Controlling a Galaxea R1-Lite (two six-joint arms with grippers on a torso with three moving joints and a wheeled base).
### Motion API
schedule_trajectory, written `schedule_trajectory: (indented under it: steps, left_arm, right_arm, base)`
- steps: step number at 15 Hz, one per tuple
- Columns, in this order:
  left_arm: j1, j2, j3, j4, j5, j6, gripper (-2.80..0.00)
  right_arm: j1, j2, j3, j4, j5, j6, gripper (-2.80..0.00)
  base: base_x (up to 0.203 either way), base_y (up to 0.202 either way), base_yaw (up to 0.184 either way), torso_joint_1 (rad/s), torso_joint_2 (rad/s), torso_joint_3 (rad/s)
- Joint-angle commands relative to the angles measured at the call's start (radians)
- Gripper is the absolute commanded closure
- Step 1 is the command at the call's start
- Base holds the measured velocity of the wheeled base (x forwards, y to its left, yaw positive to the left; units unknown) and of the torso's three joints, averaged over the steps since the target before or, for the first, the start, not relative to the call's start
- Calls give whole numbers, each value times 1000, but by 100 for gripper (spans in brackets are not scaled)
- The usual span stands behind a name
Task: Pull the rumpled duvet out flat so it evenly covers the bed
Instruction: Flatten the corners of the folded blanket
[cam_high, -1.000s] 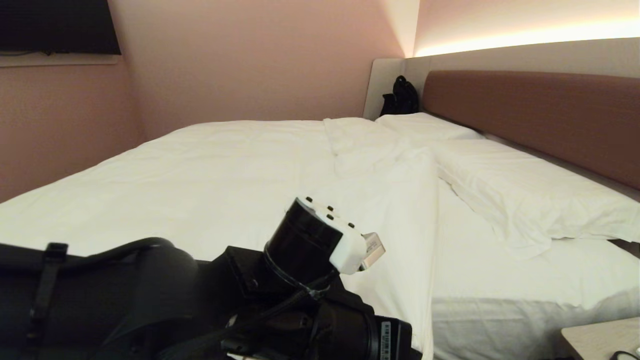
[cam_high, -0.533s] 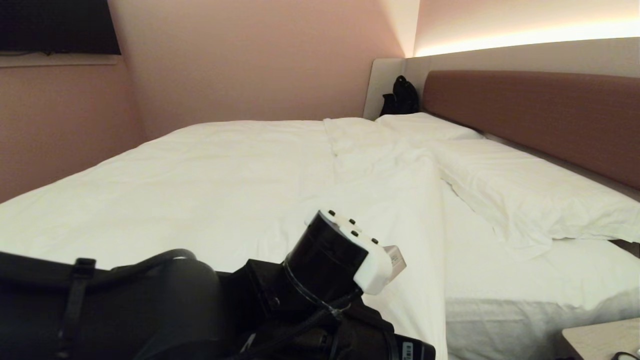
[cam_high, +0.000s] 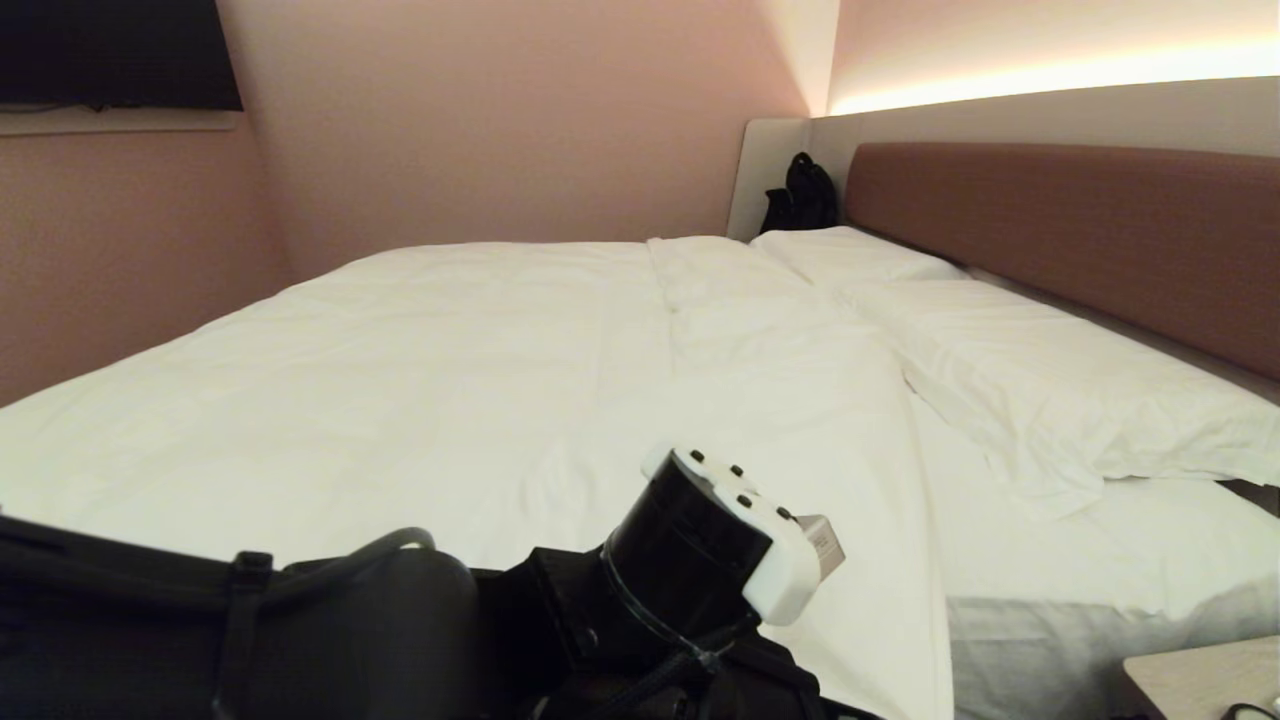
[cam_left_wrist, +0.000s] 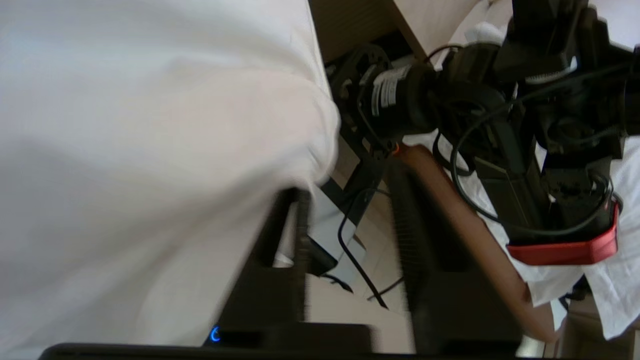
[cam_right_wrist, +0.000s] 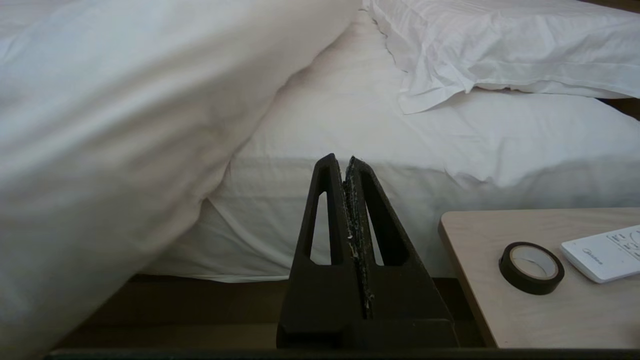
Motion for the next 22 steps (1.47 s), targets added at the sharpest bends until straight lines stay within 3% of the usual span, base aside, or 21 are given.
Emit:
schedule_trajectory:
  steps: [1,9,13,16,20,21,22]
  left_arm:
    - [1,8,0,-3,3,-4,-280]
    - [28,-209,68,-15,8,-7,-280]
    - [231,-244,62,-18,9,-11,-280]
    - [369,-159,55,-31,8,-8,-280]
    - [459,-33,33,-115,17,8,-280]
    - [480,-3,18,-119,19,35,-280]
    - [510,57,7,-123,19,107,-280]
  right_arm:
    - [0,1,0,0,0,-1,0]
    - [0,1,0,0,0,-1,0]
    - [0,1,0,0,0,1,0]
    - [0,1,0,0,0,-1,0]
    - [0,1,0,0,0,-1,0]
    - [0,1,0,0,0,0,0]
    - [0,1,0,0,0,-1,0]
  base:
    - [0,0,0,0,0,0]
    - [0,0,0,0,0,0]
    - [0,0,0,0,0,0]
    - [0,0,0,0,0,0]
    - [0,0,0,0,0,0]
    - [0,0,0,0,0,0]
    - [0,0,0,0,0,0]
